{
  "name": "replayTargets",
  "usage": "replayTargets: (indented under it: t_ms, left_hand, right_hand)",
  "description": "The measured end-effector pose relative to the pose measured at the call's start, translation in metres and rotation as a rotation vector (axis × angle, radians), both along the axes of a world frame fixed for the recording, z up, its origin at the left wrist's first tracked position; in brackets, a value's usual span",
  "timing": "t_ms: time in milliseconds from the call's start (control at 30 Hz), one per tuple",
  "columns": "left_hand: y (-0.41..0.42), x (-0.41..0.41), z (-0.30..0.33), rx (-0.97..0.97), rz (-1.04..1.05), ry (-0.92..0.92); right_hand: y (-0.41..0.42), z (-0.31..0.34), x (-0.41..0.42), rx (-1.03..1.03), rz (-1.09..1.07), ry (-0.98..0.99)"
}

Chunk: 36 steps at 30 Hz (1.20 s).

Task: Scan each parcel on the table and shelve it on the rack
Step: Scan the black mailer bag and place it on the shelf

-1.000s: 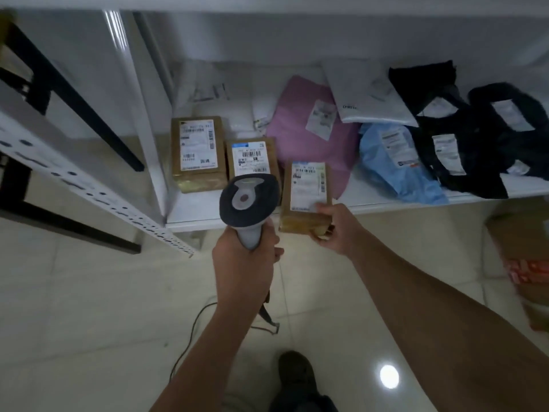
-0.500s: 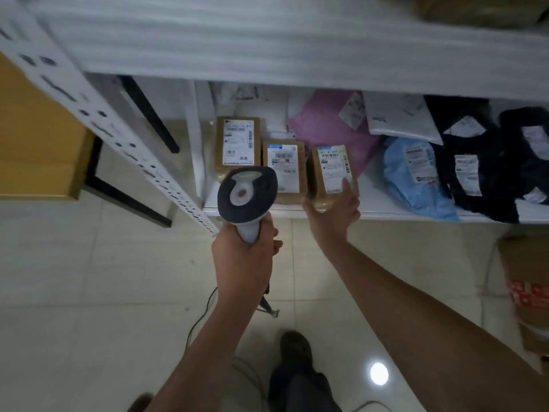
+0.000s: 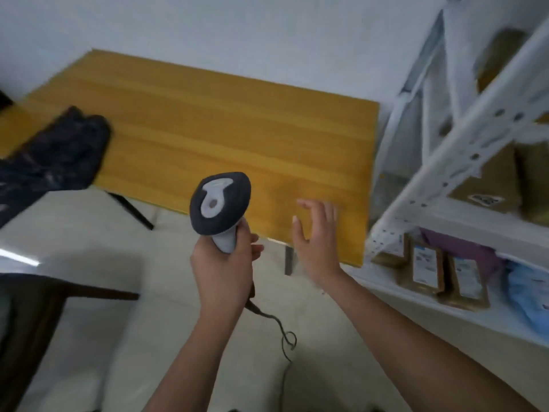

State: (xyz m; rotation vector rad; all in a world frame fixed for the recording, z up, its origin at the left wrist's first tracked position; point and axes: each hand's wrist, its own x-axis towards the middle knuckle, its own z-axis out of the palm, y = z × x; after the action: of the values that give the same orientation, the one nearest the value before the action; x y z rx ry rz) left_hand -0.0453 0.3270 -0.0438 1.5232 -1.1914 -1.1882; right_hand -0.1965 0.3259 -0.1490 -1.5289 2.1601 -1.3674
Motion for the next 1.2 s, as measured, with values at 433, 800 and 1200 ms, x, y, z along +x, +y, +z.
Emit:
replayTargets:
  t_ms: [433,800,1200]
  left_hand:
    - [-0.206,0.21,0.083,-0.146,0.317,0.006]
    - [-0.384,0.254,0.022,-0.011,0.473,-0.077]
    - [-0.446,0.28,0.003,0.065,0.487,-0.051]
  right_hand:
    - [-0.277,0.078,0.212,0.277,0.4,0.047]
    - [-0.507,-0.012,0.307,0.672,1.038,0.605]
    - [-0.565,-0.007,0.324,0.458,0.434,-0.507]
